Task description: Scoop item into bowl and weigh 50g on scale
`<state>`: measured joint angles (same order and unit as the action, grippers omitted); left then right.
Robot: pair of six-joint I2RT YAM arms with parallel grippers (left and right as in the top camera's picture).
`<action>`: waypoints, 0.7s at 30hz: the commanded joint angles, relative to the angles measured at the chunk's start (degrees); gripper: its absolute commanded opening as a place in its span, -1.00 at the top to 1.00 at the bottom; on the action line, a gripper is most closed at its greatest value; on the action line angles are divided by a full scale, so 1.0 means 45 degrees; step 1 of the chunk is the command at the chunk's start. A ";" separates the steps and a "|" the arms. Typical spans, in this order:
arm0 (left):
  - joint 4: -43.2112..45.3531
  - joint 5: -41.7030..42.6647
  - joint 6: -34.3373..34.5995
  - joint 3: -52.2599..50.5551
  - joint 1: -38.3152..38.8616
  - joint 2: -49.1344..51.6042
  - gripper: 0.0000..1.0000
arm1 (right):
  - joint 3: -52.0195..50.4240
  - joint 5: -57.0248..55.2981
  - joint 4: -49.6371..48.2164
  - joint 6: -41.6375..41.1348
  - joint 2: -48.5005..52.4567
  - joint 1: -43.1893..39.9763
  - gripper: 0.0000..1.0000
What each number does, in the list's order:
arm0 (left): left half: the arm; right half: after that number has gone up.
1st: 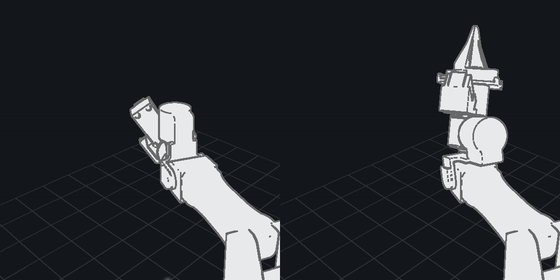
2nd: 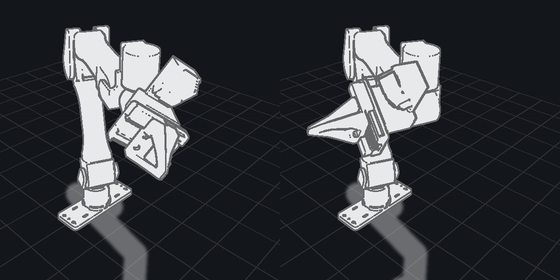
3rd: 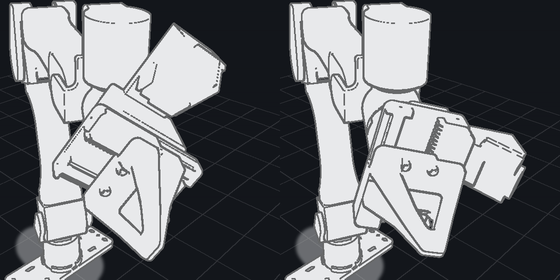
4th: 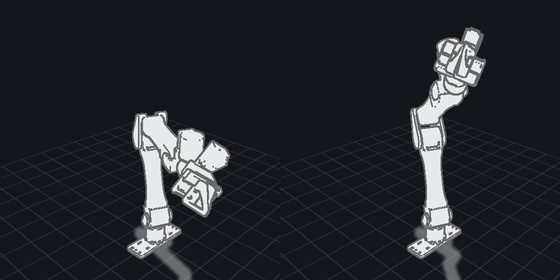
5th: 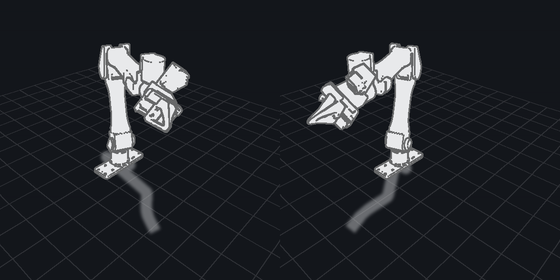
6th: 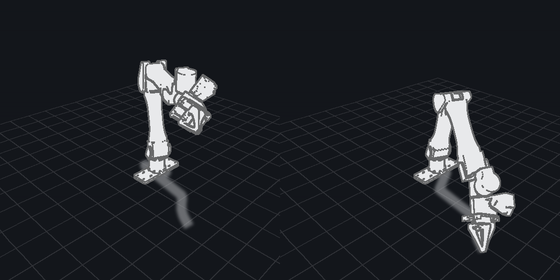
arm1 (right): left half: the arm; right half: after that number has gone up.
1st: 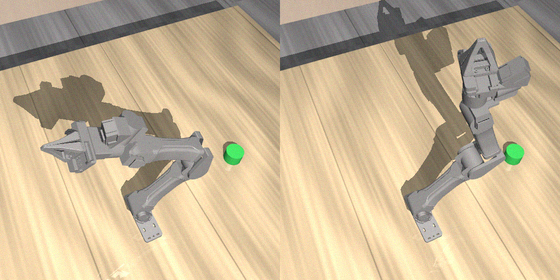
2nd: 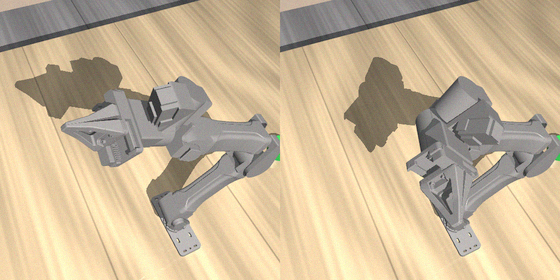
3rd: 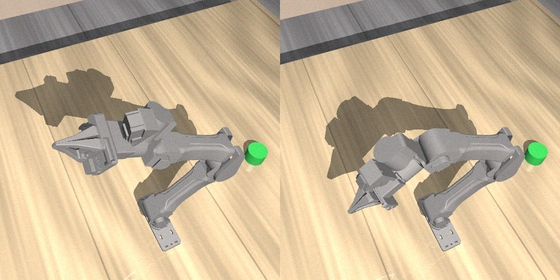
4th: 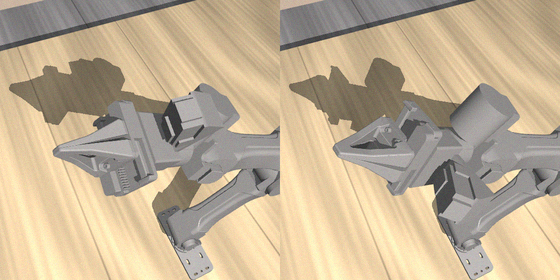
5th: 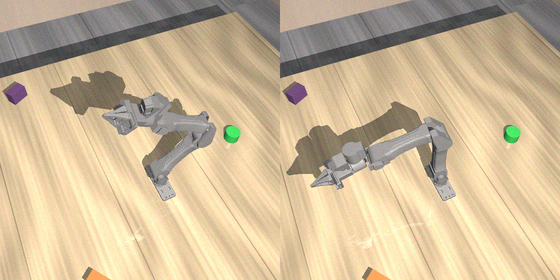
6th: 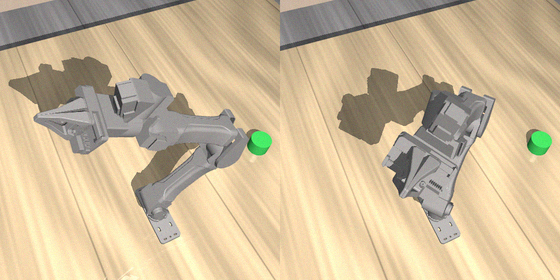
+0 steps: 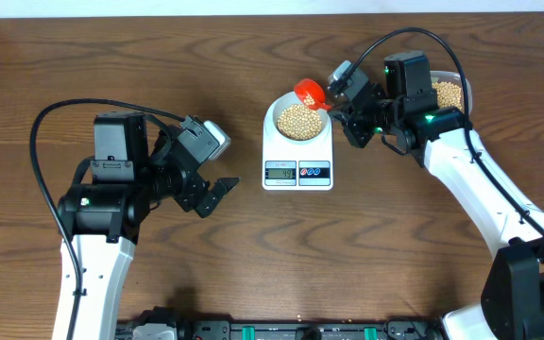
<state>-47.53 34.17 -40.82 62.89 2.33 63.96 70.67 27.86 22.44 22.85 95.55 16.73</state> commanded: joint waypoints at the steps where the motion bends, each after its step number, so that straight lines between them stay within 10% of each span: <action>1: -0.0005 0.0019 -0.0160 0.0243 -0.0063 0.0029 -0.96 | 0.0102 0.0233 -0.0087 0.0073 -0.0204 0.0097 0.98; 21: -0.0005 0.0019 -0.0160 0.0243 -0.0063 0.0029 -0.96 | 0.0107 0.0607 -0.0131 -0.0141 -0.0301 0.0136 0.98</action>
<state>-47.53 34.17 -40.80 62.89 2.33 63.96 70.67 29.39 21.80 22.85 95.53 16.80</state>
